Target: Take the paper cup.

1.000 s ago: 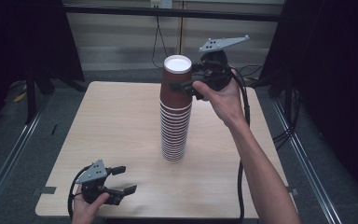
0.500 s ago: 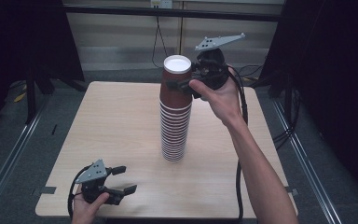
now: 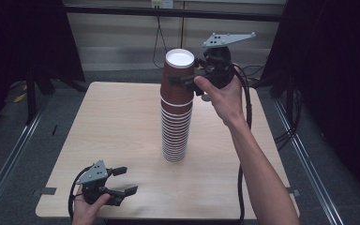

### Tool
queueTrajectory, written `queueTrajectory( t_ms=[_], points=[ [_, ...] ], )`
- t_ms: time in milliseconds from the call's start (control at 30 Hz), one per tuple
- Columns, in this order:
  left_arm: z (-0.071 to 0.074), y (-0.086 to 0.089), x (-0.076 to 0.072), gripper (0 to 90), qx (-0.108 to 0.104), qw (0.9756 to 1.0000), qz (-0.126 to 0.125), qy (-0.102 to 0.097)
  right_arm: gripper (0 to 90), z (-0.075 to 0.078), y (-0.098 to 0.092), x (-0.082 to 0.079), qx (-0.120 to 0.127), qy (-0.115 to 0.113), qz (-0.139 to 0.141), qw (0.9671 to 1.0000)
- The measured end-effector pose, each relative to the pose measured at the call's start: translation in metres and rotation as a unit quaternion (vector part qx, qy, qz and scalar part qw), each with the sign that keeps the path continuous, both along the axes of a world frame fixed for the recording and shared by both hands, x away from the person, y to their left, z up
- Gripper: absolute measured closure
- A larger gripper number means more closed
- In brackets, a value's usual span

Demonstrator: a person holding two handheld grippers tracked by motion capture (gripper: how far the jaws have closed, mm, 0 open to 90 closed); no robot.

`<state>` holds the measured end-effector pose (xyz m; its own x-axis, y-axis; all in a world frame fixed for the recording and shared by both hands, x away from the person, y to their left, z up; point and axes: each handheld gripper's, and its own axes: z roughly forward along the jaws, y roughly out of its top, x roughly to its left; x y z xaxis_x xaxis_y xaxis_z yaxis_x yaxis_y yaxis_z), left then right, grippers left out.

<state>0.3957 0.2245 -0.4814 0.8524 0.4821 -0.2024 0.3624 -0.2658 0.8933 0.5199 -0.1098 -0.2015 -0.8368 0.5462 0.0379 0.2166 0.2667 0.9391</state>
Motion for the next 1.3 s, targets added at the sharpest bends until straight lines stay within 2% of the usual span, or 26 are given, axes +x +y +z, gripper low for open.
queueTrajectory(
  t_ms=[133, 333, 700, 867, 1000, 1167, 1300],
  points=[
    [0.000, 0.000, 0.000, 17.9, -0.001, 1.0000, -0.001, 0.002, 20.4, 0.000, 0.001, -0.001, 0.001, -0.004, 0.000, 1.0000],
    [0.000, -0.001, 0.000, 17.9, -0.004, 1.0000, -0.004, 0.004, 20.8, 0.003, -0.004, -0.003, 0.038, -0.017, -0.004, 0.9991],
    [0.000, -0.001, 0.000, 17.9, -0.003, 1.0000, -0.004, 0.004, 21.2, 0.008, -0.007, -0.007, 0.066, -0.035, -0.005, 0.9972],
    [0.000, -0.001, 0.000, 17.9, -0.005, 1.0000, -0.003, 0.005, 21.3, 0.010, -0.010, -0.009, 0.086, -0.045, -0.005, 0.9953],
    [0.000, -0.001, 0.000, 17.9, -0.005, 1.0000, -0.003, 0.005, 21.4, 0.011, -0.012, -0.010, 0.102, -0.043, -0.010, 0.9939],
    [0.000, -0.001, 0.000, 17.9, -0.005, 1.0000, -0.003, 0.005, 21.4, 0.011, -0.011, -0.011, 0.102, -0.046, -0.012, 0.9937],
    [0.000, -0.001, 0.000, 17.9, -0.005, 1.0000, -0.003, 0.005, 21.5, 0.012, -0.012, -0.012, 0.113, -0.052, -0.011, 0.9922]
  ],
)
